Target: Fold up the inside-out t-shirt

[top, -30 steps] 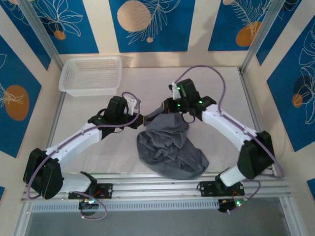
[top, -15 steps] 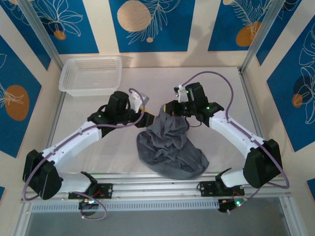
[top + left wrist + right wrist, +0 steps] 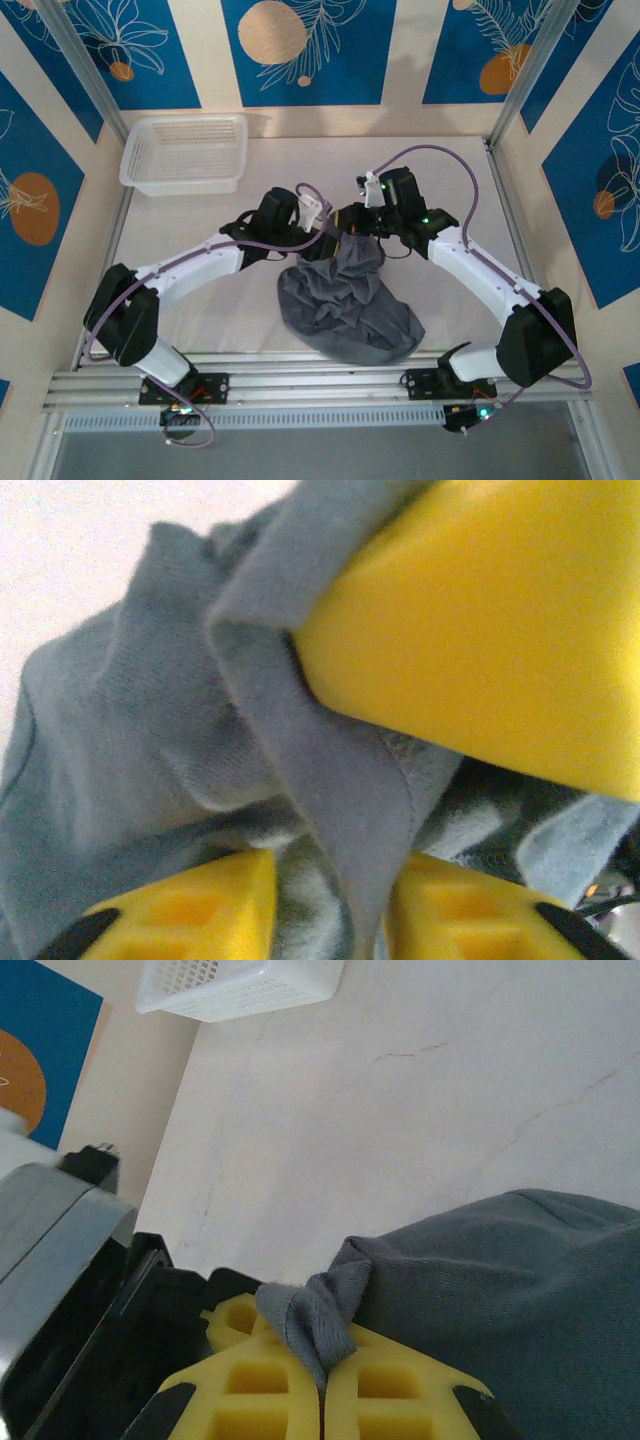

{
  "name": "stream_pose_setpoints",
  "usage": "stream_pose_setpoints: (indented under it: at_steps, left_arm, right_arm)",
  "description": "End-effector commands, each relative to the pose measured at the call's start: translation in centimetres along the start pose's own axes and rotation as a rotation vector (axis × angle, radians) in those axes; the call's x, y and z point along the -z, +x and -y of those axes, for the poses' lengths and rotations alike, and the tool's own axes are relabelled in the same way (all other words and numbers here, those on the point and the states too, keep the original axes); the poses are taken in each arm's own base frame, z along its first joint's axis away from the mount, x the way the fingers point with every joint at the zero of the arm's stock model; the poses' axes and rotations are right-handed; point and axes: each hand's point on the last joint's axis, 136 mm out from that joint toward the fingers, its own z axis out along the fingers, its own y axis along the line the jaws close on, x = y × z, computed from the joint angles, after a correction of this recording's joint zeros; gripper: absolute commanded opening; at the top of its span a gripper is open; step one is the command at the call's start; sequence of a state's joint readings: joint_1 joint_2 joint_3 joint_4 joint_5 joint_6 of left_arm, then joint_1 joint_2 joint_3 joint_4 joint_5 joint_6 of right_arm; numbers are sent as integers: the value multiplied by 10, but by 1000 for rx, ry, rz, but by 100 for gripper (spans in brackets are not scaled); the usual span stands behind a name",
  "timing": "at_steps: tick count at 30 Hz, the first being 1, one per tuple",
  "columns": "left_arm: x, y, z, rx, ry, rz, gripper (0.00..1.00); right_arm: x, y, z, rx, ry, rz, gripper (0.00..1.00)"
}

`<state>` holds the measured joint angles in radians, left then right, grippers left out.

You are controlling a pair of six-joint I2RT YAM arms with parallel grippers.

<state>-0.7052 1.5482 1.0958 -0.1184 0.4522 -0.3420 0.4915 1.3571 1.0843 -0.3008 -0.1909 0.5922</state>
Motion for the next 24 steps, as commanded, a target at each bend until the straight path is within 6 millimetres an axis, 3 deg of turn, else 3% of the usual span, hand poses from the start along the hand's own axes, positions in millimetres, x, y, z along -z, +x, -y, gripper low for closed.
stream_pose_setpoints:
  at_steps: [1, 4, 7, 9, 12, 16, 19, 24]
  left_arm:
    - [6, -25, 15, -3, 50, 72, 19]
    - [16, -30, 15, 2, 24, 91, 10]
    - [29, -32, 12, 11, -10, 108, 5]
    - [36, -31, 12, 10, -19, 111, 0]
    - [37, -25, 6, 12, -47, 96, 0]
    - [32, -17, 2, 19, -45, 66, 0]
    - [29, -16, 5, 23, -27, 57, 0]
    - [32, -20, 12, 14, -7, 59, 0]
  right_arm:
    - [8, -1, -11, 10, -28, 14, 0]
    - [6, 2, 0, 4, -1, 21, 3]
    - [5, 7, 27, -44, 50, 36, 6]
    - [6, 12, 43, -82, 59, 39, 14]
    - [9, 27, 52, -68, 48, 29, 27]
    - [23, 45, 68, -60, 98, 66, 27]
    - [39, 49, 64, -30, 85, 150, 29]
    - [51, 51, 25, 349, 65, 333, 51]
